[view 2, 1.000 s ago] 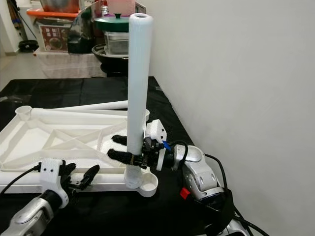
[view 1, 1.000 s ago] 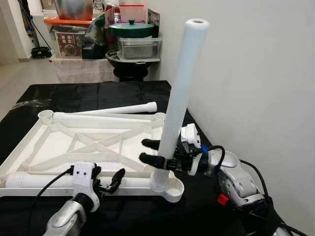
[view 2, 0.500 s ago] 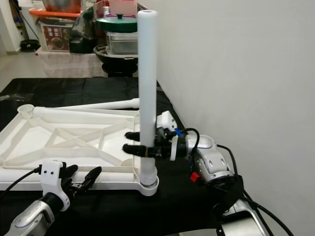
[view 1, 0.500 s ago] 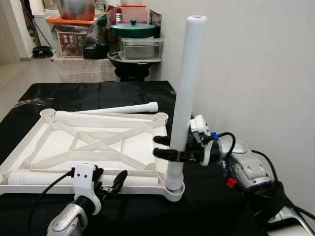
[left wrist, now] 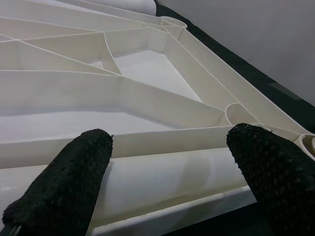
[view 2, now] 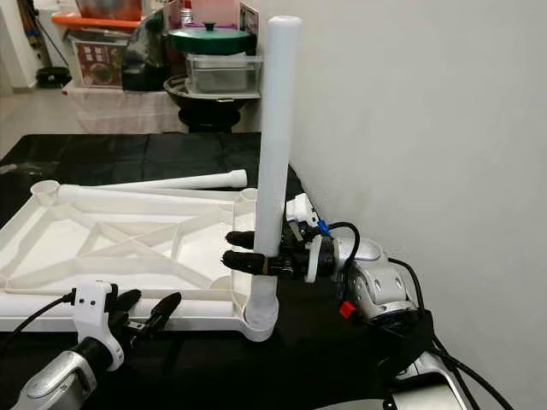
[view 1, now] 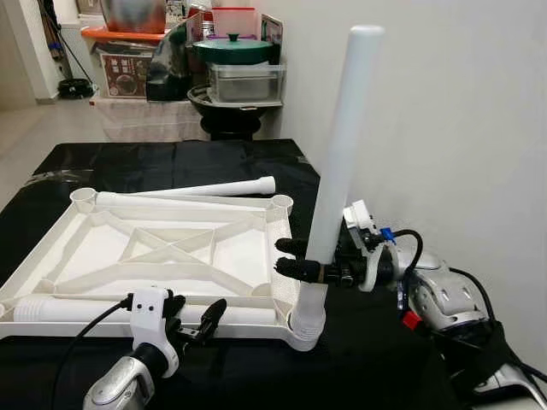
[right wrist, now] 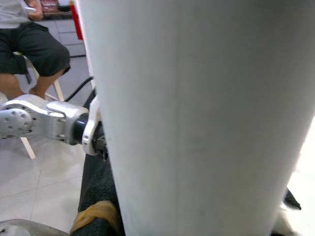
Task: Building children table
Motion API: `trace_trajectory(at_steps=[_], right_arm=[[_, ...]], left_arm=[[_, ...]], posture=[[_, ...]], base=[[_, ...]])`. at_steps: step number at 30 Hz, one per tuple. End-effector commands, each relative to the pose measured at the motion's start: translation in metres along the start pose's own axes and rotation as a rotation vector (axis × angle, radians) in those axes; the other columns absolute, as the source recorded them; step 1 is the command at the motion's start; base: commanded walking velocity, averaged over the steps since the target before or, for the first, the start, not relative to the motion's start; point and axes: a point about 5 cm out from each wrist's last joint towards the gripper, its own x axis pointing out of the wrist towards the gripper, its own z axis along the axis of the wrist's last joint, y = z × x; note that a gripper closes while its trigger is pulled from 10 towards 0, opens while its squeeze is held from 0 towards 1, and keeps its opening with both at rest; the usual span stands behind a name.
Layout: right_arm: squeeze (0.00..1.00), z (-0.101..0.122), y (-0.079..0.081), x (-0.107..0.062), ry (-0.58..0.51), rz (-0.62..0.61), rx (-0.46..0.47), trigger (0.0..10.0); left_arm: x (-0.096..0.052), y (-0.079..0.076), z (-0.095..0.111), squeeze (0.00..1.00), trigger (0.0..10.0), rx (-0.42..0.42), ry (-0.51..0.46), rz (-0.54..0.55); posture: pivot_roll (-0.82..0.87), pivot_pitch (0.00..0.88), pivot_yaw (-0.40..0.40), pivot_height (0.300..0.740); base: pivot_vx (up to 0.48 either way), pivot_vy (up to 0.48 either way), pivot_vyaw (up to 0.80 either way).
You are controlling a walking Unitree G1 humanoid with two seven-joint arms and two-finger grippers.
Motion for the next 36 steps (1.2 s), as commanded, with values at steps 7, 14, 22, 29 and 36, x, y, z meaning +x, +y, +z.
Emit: trace_trajectory(at_steps=[7,14,22,29,36], right_arm=[[0.00,-0.018,0.005,0.002,0.038,0.019,0.056,10.0],[0.00,-0.021,0.003,0.006,0.052,0.013,0.039,10.0],[0.00,-0.023,-0.002,0.006,0.064,-0.009,0.035,10.0],[0.00,-0.028,-0.005,0.002,0.074,-0.037,0.042,10.0],[0.00,-0.033,-0.008,-0.002,0.087,-0.063,0.049,10.0]], left_arm=[[0.003,-0.004,0.000,0.00,10.0,-0.012,0.010,-0.025],[0.001,-0.004,0.000,0.00,10.0,-0.012,0.012,-0.024],[0.001,-0.007,-0.001,0.00,10.0,-0.016,0.015,-0.025],[0.001,-0.009,-0.002,0.00,10.0,-0.018,0.015,-0.026],[0.001,-0.010,-0.002,0.00,10.0,-0.021,0.016,-0.029]], posture=[[0.09,0.000,-0.064,0.740],[0.09,0.000,-0.066,0.740],[0.10,0.000,-0.078,0.740],[0.10,0.000,-0.080,0.740],[0.10,0.000,-0.080,0.740]], base=[[0.000,0.000,0.00],[0.000,0.000,0.00],[0.000,0.000,0.00],[0.000,0.000,0.00],[0.000,0.000,0.00]])
